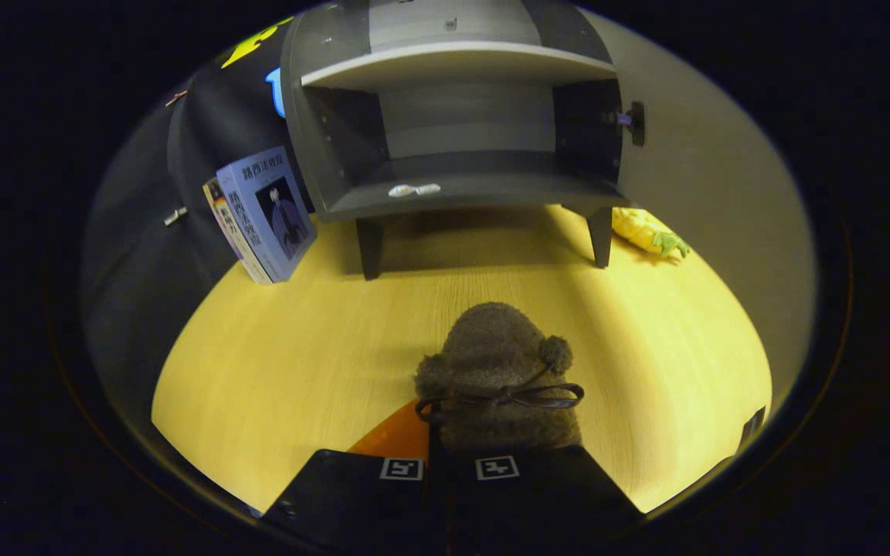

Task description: Open the shoe cabinet door, grab the shoes and put them into the shoe cabinet, then close the shoe cabinet door.

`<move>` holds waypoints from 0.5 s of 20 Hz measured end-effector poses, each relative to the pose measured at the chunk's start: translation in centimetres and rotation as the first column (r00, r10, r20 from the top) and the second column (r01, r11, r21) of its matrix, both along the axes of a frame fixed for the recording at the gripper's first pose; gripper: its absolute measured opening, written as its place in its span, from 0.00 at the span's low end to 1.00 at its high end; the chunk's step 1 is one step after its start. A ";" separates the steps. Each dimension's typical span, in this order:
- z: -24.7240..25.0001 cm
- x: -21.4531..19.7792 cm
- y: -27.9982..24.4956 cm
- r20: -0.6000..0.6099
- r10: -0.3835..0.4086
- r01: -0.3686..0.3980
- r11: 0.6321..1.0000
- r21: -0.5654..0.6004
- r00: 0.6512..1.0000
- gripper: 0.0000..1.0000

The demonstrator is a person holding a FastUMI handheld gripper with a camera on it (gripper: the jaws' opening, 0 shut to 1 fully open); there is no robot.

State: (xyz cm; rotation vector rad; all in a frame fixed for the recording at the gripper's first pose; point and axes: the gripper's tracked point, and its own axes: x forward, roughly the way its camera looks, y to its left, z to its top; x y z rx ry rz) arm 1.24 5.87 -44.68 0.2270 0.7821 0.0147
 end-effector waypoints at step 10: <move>20.4 4.8 -2.9 0.216 -0.027 0.016 0.998 0.054 0.976 0.10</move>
